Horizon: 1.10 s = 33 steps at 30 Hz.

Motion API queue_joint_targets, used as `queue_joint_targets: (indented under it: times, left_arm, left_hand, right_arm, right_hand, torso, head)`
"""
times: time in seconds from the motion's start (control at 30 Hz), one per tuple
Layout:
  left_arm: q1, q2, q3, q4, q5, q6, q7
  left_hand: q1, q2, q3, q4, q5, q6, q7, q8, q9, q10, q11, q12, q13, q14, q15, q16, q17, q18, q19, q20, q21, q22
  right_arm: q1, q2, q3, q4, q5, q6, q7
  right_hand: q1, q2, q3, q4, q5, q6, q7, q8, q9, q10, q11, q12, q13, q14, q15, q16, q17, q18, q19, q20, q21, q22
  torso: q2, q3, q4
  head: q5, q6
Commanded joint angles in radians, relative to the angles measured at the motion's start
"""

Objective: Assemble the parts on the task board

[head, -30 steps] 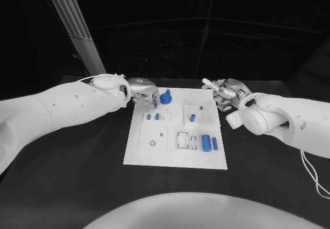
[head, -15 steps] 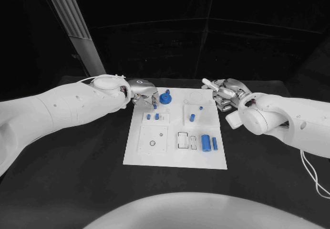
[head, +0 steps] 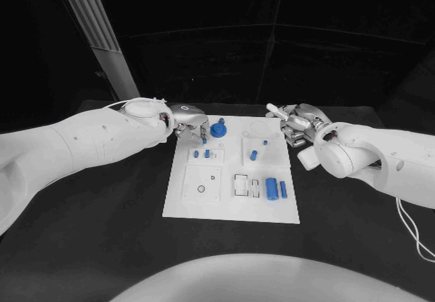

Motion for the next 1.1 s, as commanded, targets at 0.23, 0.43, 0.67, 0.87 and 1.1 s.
queue_joint_targets:
  times: [0.23,0.43,0.67,0.87,1.1]
  left_arm:
    - [-0.003,0.007,0.000,-0.012,0.005,0.026,-0.010]
    - [-0.005,0.010,0.000,-0.013,0.005,0.033,-0.012]
    - [-0.007,0.013,0.000,-0.016,0.005,0.045,-0.016]
    - [-0.008,0.016,0.000,-0.020,0.005,0.051,-0.018]
    - [-0.008,0.018,0.000,-0.021,0.005,0.065,-0.018]
  left_hand:
    - [0.002,0.004,0.009,0.000,0.006,0.004,0.005,0.006,0.000,0.003,0.001,-0.007,-0.001,0.102,-0.001,0.003,0.263,-0.007,0.107,0.001,0.004,0.263]
    - [0.003,0.003,0.010,0.000,0.006,0.004,0.006,0.005,0.000,0.003,0.001,-0.008,-0.001,0.102,0.000,0.003,0.263,-0.007,0.107,0.001,0.004,0.263]
    - [0.003,0.003,0.010,0.000,0.006,0.004,0.006,0.005,-0.001,0.002,0.001,-0.009,-0.001,0.102,0.000,0.003,0.263,-0.007,0.107,0.001,0.004,0.263]
    - [0.005,-0.005,0.013,-0.002,0.006,0.002,0.007,0.003,-0.002,0.002,0.002,-0.013,-0.001,0.102,0.001,0.003,0.263,-0.007,0.107,0.002,0.004,0.263]
    - [0.005,-0.041,0.011,-0.002,0.006,-0.007,0.013,-0.008,-0.008,-0.003,0.009,-0.029,-0.001,0.102,0.006,0.003,0.263,-0.007,0.107,0.005,0.004,0.263]
  right_arm:
    - [0.002,-0.001,0.001,0.004,-0.003,0.007,0.004]
    - [0.002,-0.001,0.001,0.003,-0.003,0.007,0.004]
    - [0.002,0.000,0.001,0.004,-0.003,0.008,0.004]
    - [0.002,-0.001,0.001,0.004,-0.003,0.008,0.004]
    - [0.002,0.000,0.001,0.004,-0.003,0.008,0.004]
  right_hand:
    - [0.004,0.007,-0.006,0.000,-0.004,-0.010,0.096,0.004,-0.001,-0.007,0.001,0.001,-0.001,0.102,0.008,0.002,0.263,-0.007,0.107,0.008,0.003,0.263]
    - [0.004,0.007,-0.006,0.000,-0.004,-0.010,0.096,0.004,-0.001,-0.007,0.001,0.001,-0.001,0.102,0.008,0.002,0.263,-0.007,0.107,0.008,0.003,0.263]
    - [0.004,0.007,-0.006,0.000,-0.004,-0.010,0.096,0.004,-0.001,-0.007,0.001,0.001,-0.001,0.102,0.008,0.002,0.263,-0.007,0.107,0.008,0.003,0.263]
    - [0.004,0.007,-0.006,0.000,-0.004,-0.010,0.096,0.004,-0.001,-0.007,0.001,0.001,-0.001,0.102,0.008,0.002,0.263,-0.007,0.107,0.008,0.003,0.263]
    - [0.004,0.007,-0.006,0.000,-0.004,-0.010,0.096,0.004,-0.001,-0.007,0.001,0.001,-0.001,0.102,0.008,0.002,0.263,-0.007,0.107,0.008,0.003,0.263]
  torso:
    - [0.000,-0.0002,-0.0008]
    - [-0.001,-0.0001,-0.0003]
    - [0.000,-0.0002,-0.0013]
    - [0.000,-0.0001,-0.0006]
    - [0.000,-0.0003,-0.0001]
  head:
    - [-0.002,0.000]
    - [-0.002,0.000]
    - [-0.003,0.000]
    - [-0.004,0.000]
    - [-0.004,0.000]
